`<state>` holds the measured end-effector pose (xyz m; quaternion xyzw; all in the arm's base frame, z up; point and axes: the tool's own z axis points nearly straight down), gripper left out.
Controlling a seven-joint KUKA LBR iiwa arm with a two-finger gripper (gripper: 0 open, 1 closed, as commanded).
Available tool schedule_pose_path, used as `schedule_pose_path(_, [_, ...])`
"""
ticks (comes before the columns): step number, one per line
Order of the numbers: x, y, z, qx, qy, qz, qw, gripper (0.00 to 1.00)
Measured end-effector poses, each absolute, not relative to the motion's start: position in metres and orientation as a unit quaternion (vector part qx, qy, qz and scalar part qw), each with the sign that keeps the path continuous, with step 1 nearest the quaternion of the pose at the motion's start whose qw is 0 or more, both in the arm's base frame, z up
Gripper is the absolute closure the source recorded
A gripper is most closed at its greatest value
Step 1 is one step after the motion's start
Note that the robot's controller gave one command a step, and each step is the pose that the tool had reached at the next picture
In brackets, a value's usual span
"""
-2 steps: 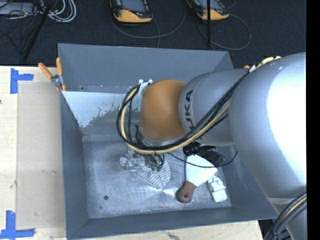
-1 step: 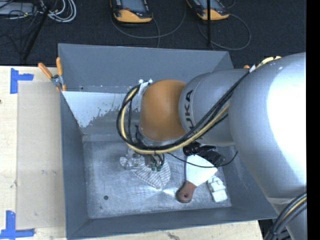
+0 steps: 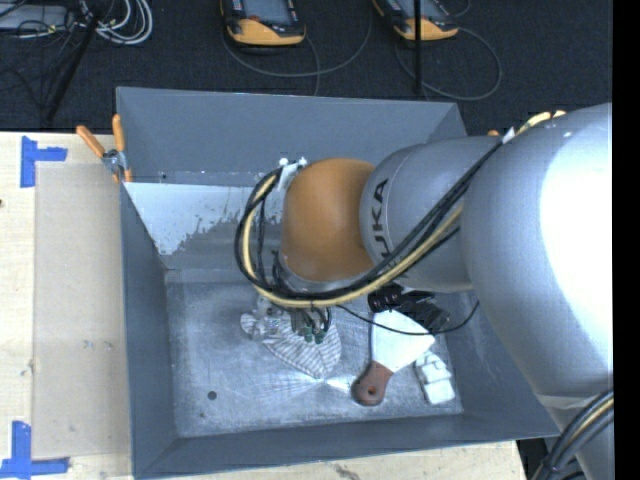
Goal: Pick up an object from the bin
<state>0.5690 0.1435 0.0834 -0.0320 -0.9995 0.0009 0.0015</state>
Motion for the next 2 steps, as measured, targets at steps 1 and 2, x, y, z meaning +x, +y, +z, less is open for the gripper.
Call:
schedule_pose_path(1, [0.568, 0.143, 0.102, -0.032, -0.999, 0.001, 0.003, 1.0])
schedule_pose_path(2, [0.569, 0.144, 0.121, -0.032, -0.999, 0.0, 0.001, 1.0])
